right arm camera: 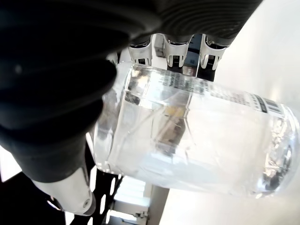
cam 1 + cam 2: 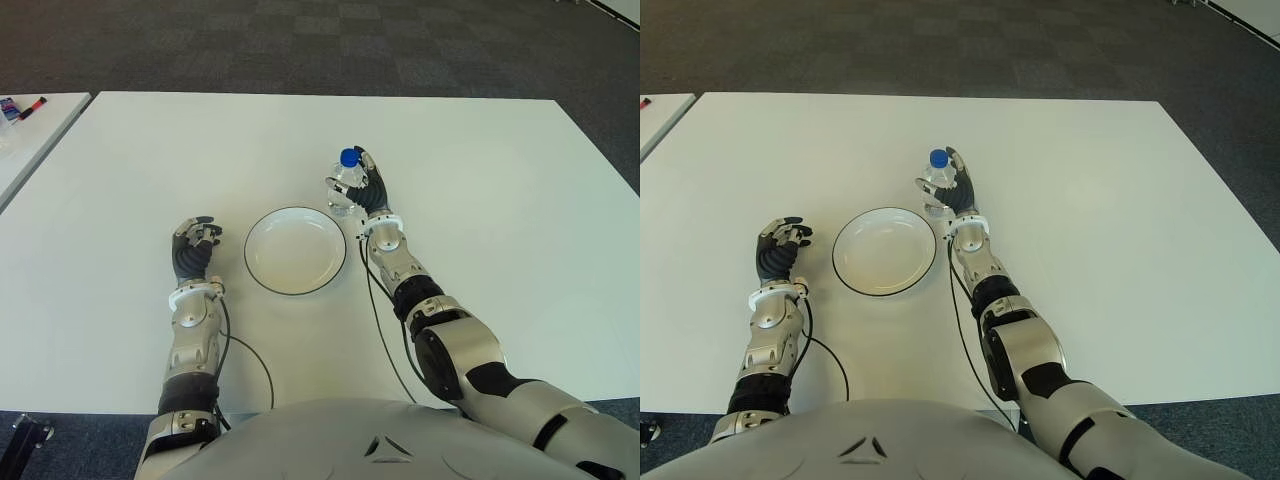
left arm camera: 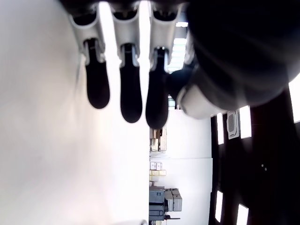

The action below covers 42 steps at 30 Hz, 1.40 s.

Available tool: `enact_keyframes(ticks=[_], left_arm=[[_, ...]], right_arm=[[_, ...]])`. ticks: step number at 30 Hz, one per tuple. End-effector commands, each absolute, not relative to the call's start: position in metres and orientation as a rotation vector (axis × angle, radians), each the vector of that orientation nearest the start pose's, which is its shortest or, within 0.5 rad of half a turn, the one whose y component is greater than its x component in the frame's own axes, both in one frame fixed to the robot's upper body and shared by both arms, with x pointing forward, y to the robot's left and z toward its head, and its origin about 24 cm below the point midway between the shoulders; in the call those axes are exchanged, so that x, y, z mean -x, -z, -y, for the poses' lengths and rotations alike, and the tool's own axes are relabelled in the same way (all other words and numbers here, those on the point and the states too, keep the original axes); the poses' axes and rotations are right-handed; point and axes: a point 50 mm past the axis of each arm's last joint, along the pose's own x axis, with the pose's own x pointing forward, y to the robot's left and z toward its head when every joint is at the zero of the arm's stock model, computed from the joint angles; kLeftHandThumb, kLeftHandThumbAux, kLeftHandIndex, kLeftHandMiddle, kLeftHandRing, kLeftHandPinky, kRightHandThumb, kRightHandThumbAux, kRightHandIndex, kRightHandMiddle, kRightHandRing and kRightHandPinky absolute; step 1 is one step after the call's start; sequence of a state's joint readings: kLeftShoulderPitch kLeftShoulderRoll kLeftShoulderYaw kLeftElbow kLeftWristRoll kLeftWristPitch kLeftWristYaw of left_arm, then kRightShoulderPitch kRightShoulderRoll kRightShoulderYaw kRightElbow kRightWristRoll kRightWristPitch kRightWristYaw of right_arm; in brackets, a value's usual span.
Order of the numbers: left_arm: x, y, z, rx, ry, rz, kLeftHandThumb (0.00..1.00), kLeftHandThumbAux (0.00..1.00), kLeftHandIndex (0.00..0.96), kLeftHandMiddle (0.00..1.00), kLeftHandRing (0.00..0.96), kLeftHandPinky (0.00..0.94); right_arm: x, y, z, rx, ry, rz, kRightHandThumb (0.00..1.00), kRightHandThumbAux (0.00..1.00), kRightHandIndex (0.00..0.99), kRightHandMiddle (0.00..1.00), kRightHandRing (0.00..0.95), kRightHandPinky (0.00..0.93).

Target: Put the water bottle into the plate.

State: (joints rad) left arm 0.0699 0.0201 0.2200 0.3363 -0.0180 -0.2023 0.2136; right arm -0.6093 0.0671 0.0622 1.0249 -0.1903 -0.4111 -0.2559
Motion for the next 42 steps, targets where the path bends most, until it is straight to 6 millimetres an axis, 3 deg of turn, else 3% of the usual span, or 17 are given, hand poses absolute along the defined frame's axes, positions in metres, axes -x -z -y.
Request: enact_keyframes(ticks=[1, 32, 42], left_arm=[[-0.1943, 0.0514, -0.2224, -0.037, -0.477, -0.33, 0.683, 0.722, 0.418, 0.509, 0.472, 0.445], [-0.1912, 0.052, -0.226, -0.046, -0.48, -0.329, 0.682, 0.722, 0.419, 0.502, 0.467, 0.437], [-0.1913, 0.0517, -0.2258, -0.053, -0.456, -0.31, 0.686, 0.72, 0.424, 0.538, 0.516, 0.495]], right_arm=[[-0.3347, -0.0184, 0.0783, 0.195, -0.06, -0.002, 0.018, 0.805, 0.0, 0.0, 0.002, 0.085], [-0.3382, -0.0228, 0.0746, 0.216, -0.092, 0.028, 0.0, 0.743, 0.0, 0.0, 0.008, 0.079], [-0.3407, -0.0241, 0.0755, 0.215, -0.103, 0.02, 0.0, 0.738, 0.0, 0.0, 0.015, 0.086]])
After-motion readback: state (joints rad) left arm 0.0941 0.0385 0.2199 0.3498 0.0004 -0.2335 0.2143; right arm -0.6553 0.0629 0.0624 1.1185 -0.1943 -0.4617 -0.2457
